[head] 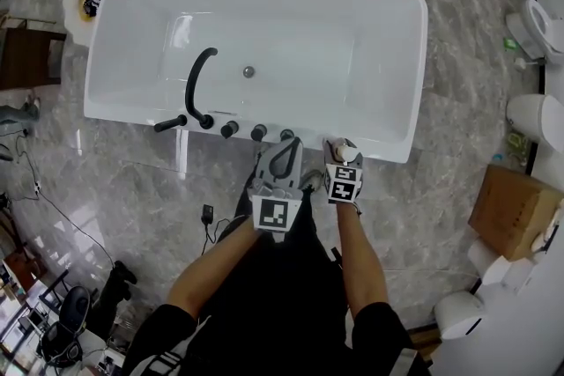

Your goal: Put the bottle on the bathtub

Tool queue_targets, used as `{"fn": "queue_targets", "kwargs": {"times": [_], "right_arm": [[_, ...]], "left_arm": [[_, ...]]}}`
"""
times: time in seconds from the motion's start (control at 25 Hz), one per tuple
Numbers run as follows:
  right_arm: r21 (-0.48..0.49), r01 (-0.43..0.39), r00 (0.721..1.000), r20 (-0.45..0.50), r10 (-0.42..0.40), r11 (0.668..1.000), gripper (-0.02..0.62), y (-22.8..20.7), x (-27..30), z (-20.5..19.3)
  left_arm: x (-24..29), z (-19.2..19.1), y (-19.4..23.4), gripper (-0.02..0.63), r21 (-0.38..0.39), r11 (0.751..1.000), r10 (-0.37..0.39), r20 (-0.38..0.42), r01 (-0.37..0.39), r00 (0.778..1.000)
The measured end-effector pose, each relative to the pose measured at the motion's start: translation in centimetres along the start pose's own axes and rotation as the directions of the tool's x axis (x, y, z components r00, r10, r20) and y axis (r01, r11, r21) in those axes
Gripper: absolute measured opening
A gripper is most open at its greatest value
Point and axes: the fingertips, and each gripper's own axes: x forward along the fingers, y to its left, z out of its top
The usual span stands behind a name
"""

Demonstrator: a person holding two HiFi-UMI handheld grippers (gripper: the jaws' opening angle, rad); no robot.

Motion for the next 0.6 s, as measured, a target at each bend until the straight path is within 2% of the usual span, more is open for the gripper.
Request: {"fn": "queue_targets", "kwargs": {"times": [0.6], "right_arm": [[-0.007,-0.006,1.0,-0.016,0.006,1.0,0.216,0.33,0.77,-0.55]], "left_arm": [[0.67,-0.21,0.28,0.015,0.01,1.0,-0.01,-0.002,0.01,1.0]]}}
